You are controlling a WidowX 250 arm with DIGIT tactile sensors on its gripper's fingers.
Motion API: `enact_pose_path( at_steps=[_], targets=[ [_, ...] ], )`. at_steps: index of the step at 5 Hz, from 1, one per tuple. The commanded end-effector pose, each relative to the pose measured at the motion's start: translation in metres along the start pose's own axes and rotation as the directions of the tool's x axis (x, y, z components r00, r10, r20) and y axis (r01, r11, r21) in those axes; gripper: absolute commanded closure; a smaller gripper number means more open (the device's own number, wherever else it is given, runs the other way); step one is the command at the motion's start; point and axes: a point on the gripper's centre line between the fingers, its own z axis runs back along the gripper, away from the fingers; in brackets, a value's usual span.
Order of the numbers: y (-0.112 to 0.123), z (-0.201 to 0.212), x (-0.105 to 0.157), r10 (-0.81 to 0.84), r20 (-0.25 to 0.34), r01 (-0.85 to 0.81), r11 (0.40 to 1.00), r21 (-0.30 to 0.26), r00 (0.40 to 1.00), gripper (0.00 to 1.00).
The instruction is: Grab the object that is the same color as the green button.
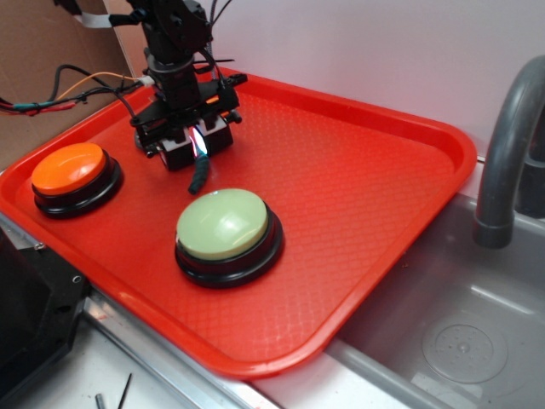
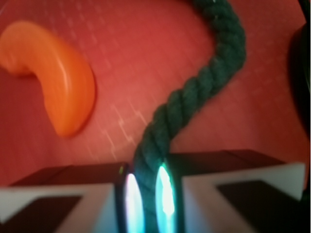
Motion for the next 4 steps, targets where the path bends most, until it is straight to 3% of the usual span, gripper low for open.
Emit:
enact_pose_path(
  at_steps=[1,2,3,4],
  targets=[
    [0.022,0.055,0.001,-0.251,-0.082,0.238,0.961,-0.14,0.965,1.0],
    [0.032,0.099,-0.012,-0.483,-0.049,0.468,0.866,-0.175,0.874,1.0],
    [0.042,0.131,-0.022,-0.638,0.006,0.63,0.758,-0.169,0.77,1.0],
    [0.06,0.167,-0.032,-0.728,-0.008,0.704,0.666,-0.247,0.686,1.0]
  ],
)
